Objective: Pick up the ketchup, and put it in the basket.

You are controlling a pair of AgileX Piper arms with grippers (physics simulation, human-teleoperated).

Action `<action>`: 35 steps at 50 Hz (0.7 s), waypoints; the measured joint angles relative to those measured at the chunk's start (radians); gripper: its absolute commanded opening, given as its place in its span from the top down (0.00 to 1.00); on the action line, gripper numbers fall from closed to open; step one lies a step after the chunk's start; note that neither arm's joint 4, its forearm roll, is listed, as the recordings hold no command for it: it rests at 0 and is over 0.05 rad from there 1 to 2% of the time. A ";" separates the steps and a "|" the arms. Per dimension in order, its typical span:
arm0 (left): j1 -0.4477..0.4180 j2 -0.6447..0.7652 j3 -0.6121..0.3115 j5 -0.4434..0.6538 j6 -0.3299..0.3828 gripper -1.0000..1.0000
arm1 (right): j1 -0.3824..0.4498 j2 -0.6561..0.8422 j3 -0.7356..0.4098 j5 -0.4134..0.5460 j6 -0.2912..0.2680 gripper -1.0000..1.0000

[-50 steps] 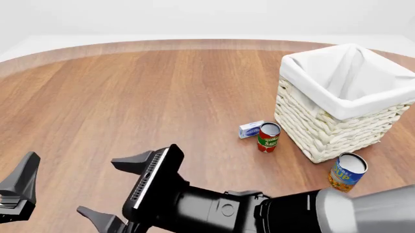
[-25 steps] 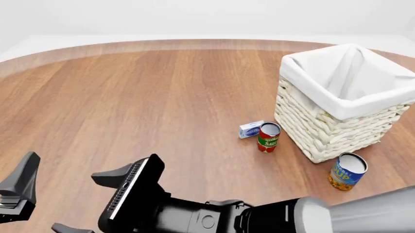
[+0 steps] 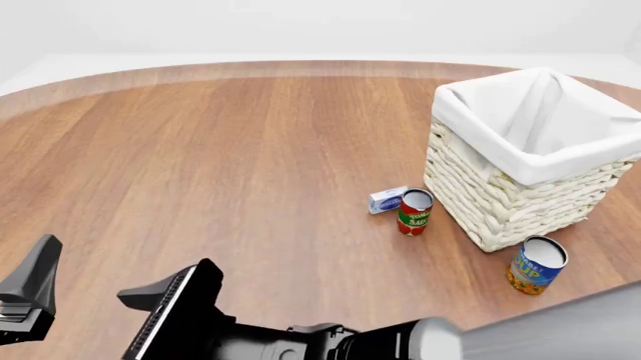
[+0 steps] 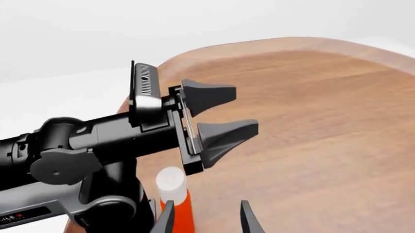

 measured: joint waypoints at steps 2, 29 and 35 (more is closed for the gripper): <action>0.000 0.000 0.000 0.000 0.000 0.00 | 0.004 0.004 -0.004 0.001 0.004 0.00; 0.000 0.000 0.000 0.000 0.000 0.00 | 0.016 0.069 -0.048 0.012 0.064 0.00; 0.000 0.000 0.000 0.000 0.000 0.00 | 0.017 0.090 -0.060 0.019 0.076 0.00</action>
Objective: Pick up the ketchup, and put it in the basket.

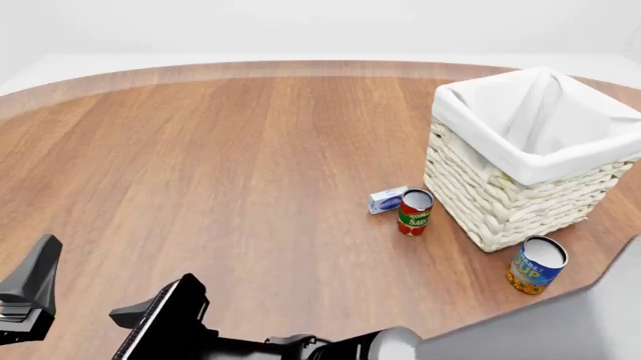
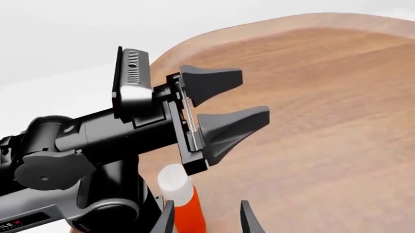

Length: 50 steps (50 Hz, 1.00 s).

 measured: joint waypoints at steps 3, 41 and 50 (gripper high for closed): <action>0.000 0.000 0.000 0.000 0.000 0.00 | 0.002 0.010 -0.006 0.003 0.004 0.00; 0.000 0.000 0.000 0.000 0.000 0.00 | 0.024 0.070 -0.032 0.013 0.046 0.00; 0.000 0.000 0.000 0.000 0.000 0.00 | 0.033 0.062 -0.025 0.004 0.056 0.00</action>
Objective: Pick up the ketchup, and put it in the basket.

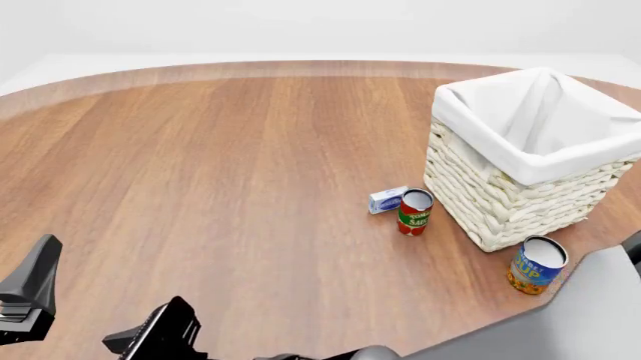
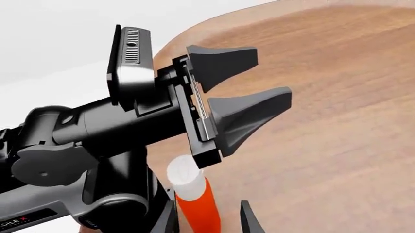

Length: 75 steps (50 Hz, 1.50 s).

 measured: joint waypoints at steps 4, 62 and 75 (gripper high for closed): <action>0.000 0.000 0.000 0.000 0.000 0.00 | 0.004 -0.002 0.000 -0.002 0.003 0.00; 0.000 0.000 0.000 0.000 0.000 0.00 | 0.040 0.083 -0.125 0.060 0.002 0.00; 0.000 0.000 0.000 0.000 0.000 0.00 | 0.035 0.127 -0.166 0.076 -0.001 0.00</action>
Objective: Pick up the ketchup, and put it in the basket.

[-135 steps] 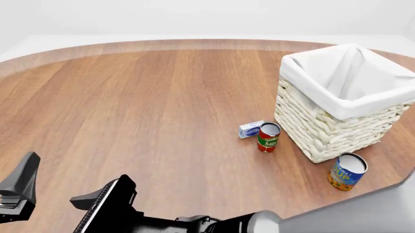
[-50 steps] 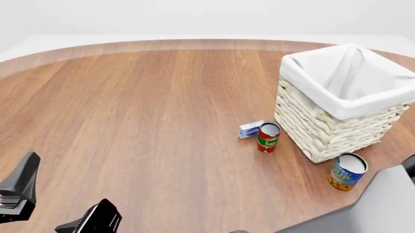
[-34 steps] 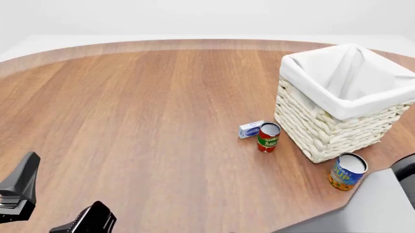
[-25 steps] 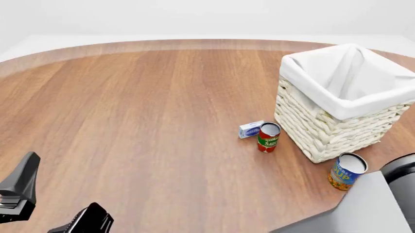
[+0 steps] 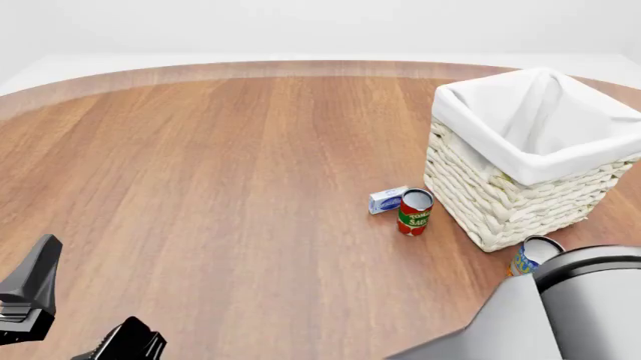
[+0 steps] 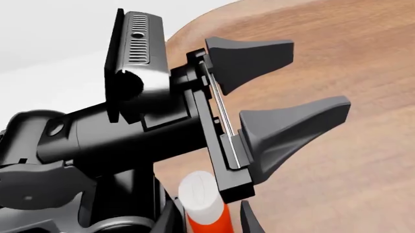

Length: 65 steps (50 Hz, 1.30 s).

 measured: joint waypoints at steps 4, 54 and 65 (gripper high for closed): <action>0.000 0.000 0.000 0.000 0.000 0.00 | -0.003 0.013 -0.010 0.003 0.000 0.00; 0.000 0.000 0.000 0.000 0.000 0.00 | -0.061 0.023 -0.025 0.009 0.000 1.00; 0.000 0.000 0.000 0.000 0.000 0.00 | -0.100 0.011 -0.004 -0.007 0.008 1.00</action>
